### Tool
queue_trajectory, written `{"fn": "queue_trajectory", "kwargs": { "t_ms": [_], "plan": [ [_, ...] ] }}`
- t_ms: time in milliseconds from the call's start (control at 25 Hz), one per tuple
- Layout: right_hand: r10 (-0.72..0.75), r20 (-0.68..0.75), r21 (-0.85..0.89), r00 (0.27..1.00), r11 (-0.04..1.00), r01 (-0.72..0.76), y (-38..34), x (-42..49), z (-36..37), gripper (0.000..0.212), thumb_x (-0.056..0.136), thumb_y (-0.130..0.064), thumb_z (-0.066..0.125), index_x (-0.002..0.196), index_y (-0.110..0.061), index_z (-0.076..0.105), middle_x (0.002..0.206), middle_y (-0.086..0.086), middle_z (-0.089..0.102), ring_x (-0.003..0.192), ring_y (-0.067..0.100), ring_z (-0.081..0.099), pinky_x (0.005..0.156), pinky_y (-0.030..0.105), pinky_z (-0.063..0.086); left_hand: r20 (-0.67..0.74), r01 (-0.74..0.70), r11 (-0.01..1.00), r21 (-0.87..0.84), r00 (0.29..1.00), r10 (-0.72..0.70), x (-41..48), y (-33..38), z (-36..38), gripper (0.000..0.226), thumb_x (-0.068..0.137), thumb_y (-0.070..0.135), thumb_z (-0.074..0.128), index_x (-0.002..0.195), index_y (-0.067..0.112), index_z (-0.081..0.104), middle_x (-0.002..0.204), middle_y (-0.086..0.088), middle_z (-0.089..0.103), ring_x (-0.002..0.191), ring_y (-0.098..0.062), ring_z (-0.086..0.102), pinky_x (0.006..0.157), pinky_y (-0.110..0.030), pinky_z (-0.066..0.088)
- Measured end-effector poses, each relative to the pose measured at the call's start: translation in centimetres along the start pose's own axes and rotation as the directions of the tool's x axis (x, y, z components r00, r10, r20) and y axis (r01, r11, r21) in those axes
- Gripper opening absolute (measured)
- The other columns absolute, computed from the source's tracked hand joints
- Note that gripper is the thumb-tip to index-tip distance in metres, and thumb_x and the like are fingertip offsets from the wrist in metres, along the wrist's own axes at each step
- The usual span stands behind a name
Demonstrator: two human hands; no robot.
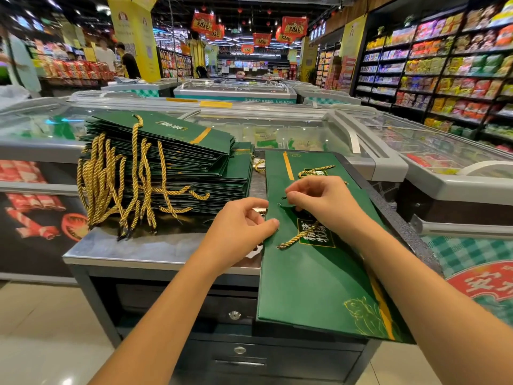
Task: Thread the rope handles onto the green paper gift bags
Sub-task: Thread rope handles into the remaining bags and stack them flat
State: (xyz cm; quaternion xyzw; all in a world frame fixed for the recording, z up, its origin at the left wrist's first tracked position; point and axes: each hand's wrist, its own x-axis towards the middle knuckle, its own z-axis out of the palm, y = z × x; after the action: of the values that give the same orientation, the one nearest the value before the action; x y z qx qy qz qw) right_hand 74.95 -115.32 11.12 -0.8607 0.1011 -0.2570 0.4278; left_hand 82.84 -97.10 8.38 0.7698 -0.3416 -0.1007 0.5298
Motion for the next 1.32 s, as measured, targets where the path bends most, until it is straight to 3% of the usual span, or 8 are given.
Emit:
{"fn": "queue_trajectory", "kwargs": {
  "t_ms": [160, 320, 560, 680, 800, 960, 1160, 1320],
  "plan": [
    [-0.018, -0.047, 0.092, 0.999, 0.996, 0.022, 1.1, -0.4, 0.5, 0.013, 0.092, -0.011, 0.071, 0.095, -0.02, 0.079, 0.083, 0.0, 0.078, 0.08, 0.016, 0.073, 0.08, 0.031, 0.061, -0.026, -0.012, 1.0, -0.008, 1.0, 0.012, 0.2, -0.4, 0.2, 0.035, 0.091, 0.029, 0.07, 0.126, 0.029, 0.065, 0.089, 0.001, 0.069, 0.074, -0.01, 0.067, 0.075, -0.042, 0.061],
    [-0.026, -0.03, 0.09, 0.999, 0.996, 0.028, 1.4, -0.3, 0.6, 0.011, 0.091, -0.01, 0.071, 0.095, -0.018, 0.078, 0.082, 0.001, 0.078, 0.077, 0.014, 0.072, 0.076, 0.029, 0.06, -0.023, -0.012, 0.999, -0.034, 1.0, 0.011, 0.2, -0.7, 0.2, 0.031, 0.099, 0.019, 0.055, 0.119, 0.037, 0.069, 0.099, -0.001, 0.075, 0.088, -0.026, 0.07, 0.083, -0.05, 0.059],
    [-0.088, -0.059, 0.03, 0.994, 0.996, 0.09, 1.7, -0.2, 0.7, 0.007, 0.089, -0.009, 0.074, 0.091, -0.016, 0.078, 0.078, -0.001, 0.076, 0.071, 0.016, 0.067, 0.066, 0.028, 0.056, -0.027, -0.025, 0.998, -0.056, 0.999, 0.024, 0.4, -1.0, 0.1, 0.028, 0.095, 0.015, 0.065, 0.119, 0.029, 0.069, 0.102, 0.003, 0.072, 0.085, -0.021, 0.071, 0.081, -0.049, 0.06],
    [-0.123, -0.073, -0.006, 0.99, 0.992, 0.123, 1.9, -0.1, 0.7, 0.008, 0.089, -0.01, 0.074, 0.09, -0.017, 0.078, 0.077, -0.002, 0.075, 0.066, 0.005, 0.061, 0.062, 0.017, 0.049, -0.051, -0.033, 0.997, -0.068, 0.998, 0.029, 0.3, -1.1, 0.1, 0.014, 0.093, 0.018, 0.068, 0.105, 0.025, 0.071, 0.092, 0.006, 0.073, 0.078, -0.016, 0.07, 0.078, -0.042, 0.061],
    [-0.168, -0.105, -0.042, 0.98, 0.986, 0.164, 2.0, -0.1, 0.9, 0.009, 0.089, -0.01, 0.074, 0.089, -0.018, 0.078, 0.078, -0.004, 0.074, 0.067, 0.004, 0.06, 0.06, 0.021, 0.049, -0.071, -0.044, 0.998, -0.036, 0.997, 0.042, 0.0, -0.7, 0.2, 0.003, 0.093, 0.024, 0.068, 0.091, 0.025, 0.071, 0.072, 0.003, 0.069, 0.06, -0.009, 0.06, 0.064, -0.033, 0.054],
    [-0.229, -0.11, -0.059, 0.967, 0.973, 0.224, 2.1, -0.1, 1.0, 0.01, 0.088, -0.011, 0.077, 0.092, -0.02, 0.08, 0.086, -0.006, 0.073, 0.076, 0.008, 0.061, 0.061, 0.019, 0.046, -0.069, -0.01, 1.0, -0.011, 0.998, 0.01, 0.0, -0.3, 0.4, 0.02, 0.093, 0.036, 0.067, 0.081, 0.021, 0.071, 0.071, -0.007, 0.07, 0.059, -0.014, 0.059, 0.066, -0.043, 0.056],
    [-0.367, -0.071, -0.113, 0.928, 0.927, 0.358, 2.0, -0.4, 0.9, 0.029, 0.093, -0.002, 0.068, 0.114, -0.02, 0.076, 0.096, -0.001, 0.068, 0.086, 0.015, 0.061, 0.065, 0.011, 0.038, -0.096, 0.007, 0.999, 0.037, 0.995, -0.004, 0.0, 0.0, 0.7, 0.035, 0.092, 0.046, 0.064, 0.073, 0.017, 0.068, 0.058, -0.001, 0.061, 0.047, -0.003, 0.048, 0.05, -0.021, 0.038],
    [-0.452, 0.057, -0.253, 0.89, 0.856, 0.45, 1.6, -0.7, 1.3, 0.045, 0.098, 0.005, 0.055, 0.127, -0.025, 0.07, 0.101, 0.003, 0.053, 0.094, 0.006, 0.052, 0.078, 0.01, 0.038, -0.121, -0.003, 0.997, 0.076, 0.993, 0.012, 0.1, 0.1, 1.0, 0.038, 0.09, 0.05, 0.064, 0.069, 0.018, 0.068, 0.059, 0.004, 0.06, 0.049, -0.004, 0.046, 0.056, -0.025, 0.039]
  ]
}}
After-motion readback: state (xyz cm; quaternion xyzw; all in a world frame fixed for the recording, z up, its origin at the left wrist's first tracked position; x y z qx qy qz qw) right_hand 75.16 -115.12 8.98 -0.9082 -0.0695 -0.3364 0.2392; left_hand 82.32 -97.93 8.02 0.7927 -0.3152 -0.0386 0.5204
